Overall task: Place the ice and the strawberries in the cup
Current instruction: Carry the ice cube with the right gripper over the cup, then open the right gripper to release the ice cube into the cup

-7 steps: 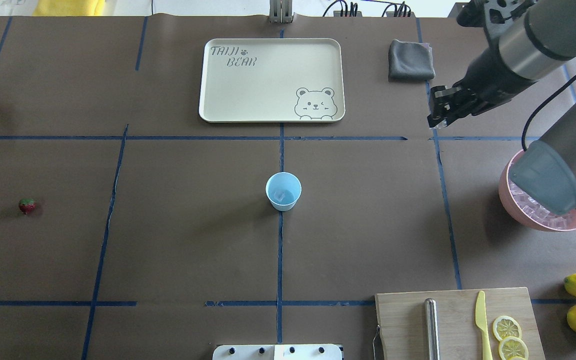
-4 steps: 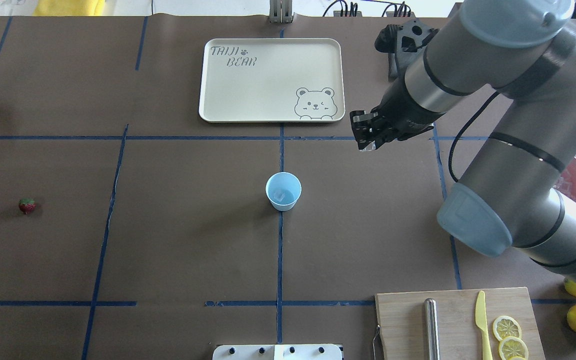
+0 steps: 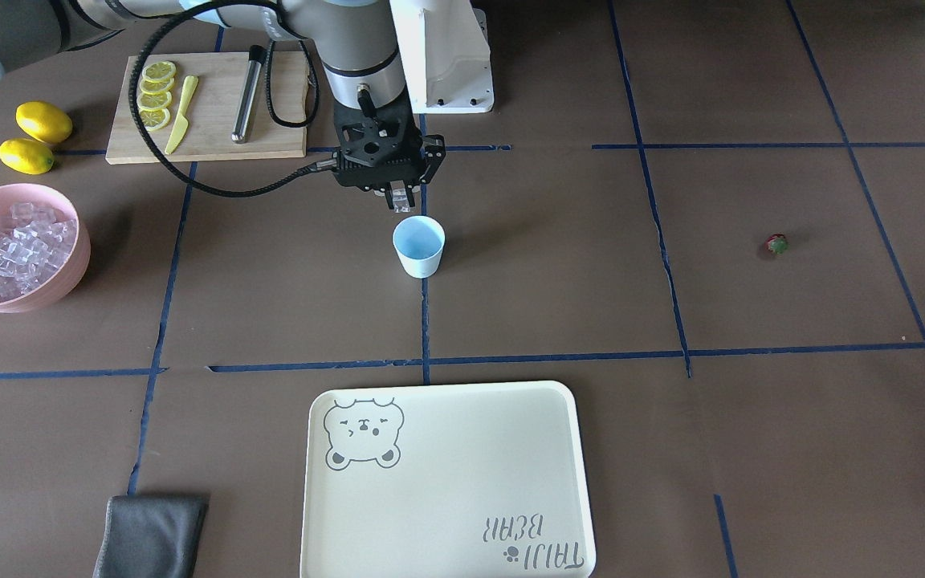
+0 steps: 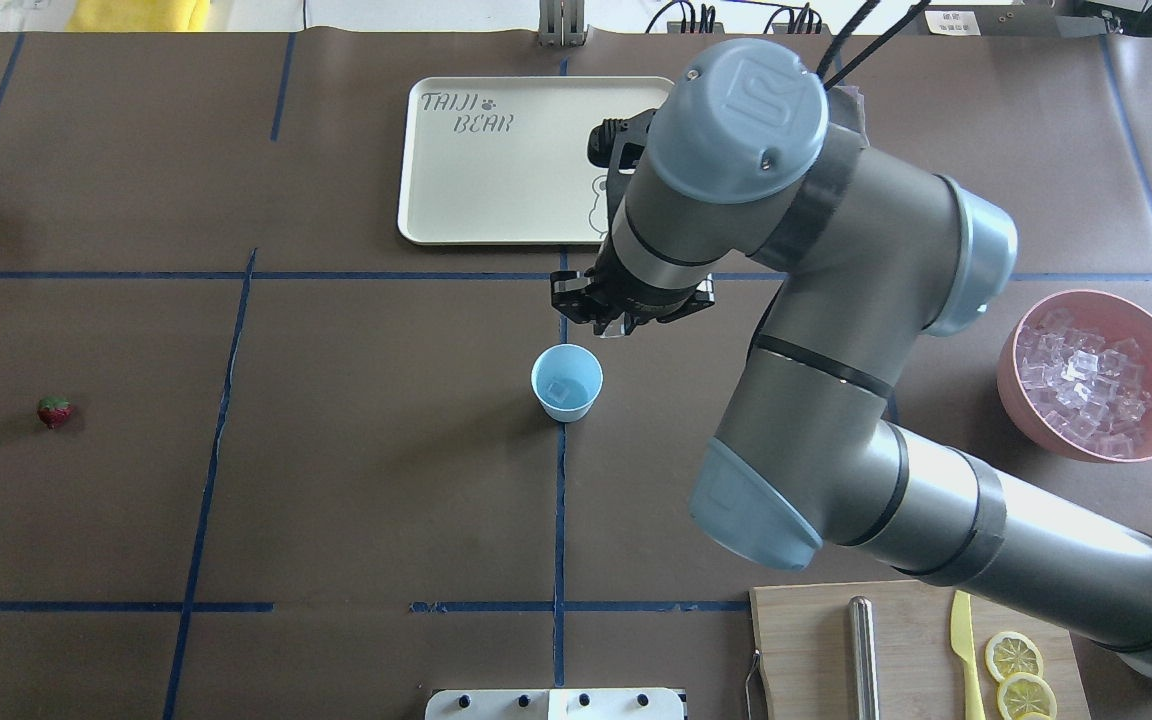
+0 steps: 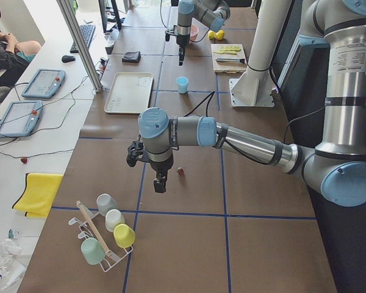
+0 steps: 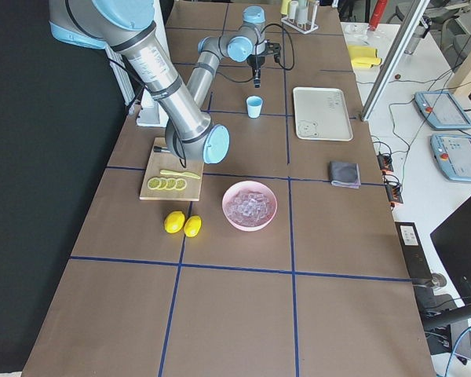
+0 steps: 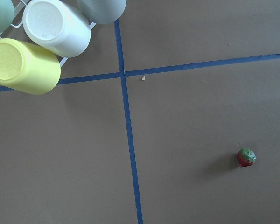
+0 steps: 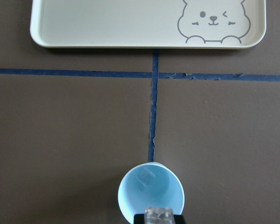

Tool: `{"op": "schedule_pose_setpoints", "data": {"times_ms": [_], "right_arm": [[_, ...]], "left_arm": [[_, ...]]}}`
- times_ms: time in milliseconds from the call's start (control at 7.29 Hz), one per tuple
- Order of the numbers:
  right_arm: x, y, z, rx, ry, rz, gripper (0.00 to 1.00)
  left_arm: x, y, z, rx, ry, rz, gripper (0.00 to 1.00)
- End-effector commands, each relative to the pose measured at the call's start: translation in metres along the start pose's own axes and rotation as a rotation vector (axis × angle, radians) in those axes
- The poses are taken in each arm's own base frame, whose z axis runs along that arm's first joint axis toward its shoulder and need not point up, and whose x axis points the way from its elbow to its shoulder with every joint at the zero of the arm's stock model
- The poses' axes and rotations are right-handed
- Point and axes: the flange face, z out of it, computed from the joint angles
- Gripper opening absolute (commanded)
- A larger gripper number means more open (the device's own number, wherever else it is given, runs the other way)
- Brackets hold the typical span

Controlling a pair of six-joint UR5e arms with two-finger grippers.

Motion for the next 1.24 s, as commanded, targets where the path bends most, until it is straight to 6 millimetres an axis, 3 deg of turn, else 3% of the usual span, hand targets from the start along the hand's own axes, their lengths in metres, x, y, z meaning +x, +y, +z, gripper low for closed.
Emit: {"op": "schedule_pose_setpoints", "data": {"times_ms": [0,412,549,686,1098], "right_arm": [[-0.024,0.007,0.038,-0.009,0.062,0.001,0.00],[-0.026,0.023,0.058,-0.009,0.092,-0.020,0.02],[-0.021,0.023,0.063,-0.010,0.104,-0.037,0.86],[-0.020,0.023,0.062,0.000,0.107,-0.052,1.00],[-0.021,0.022,0.058,0.007,0.100,-0.068,1.00]], "left_arm": [[0.002,-0.001,0.002,-0.004,0.000,0.005,1.00],[0.007,-0.002,0.008,-0.016,0.002,0.015,1.00],[0.007,-0.002,0.008,-0.016,0.002,0.015,1.00],[0.008,-0.003,0.009,-0.018,0.002,0.017,1.00],[0.008,-0.003,0.009,-0.018,0.002,0.017,1.00]]}}
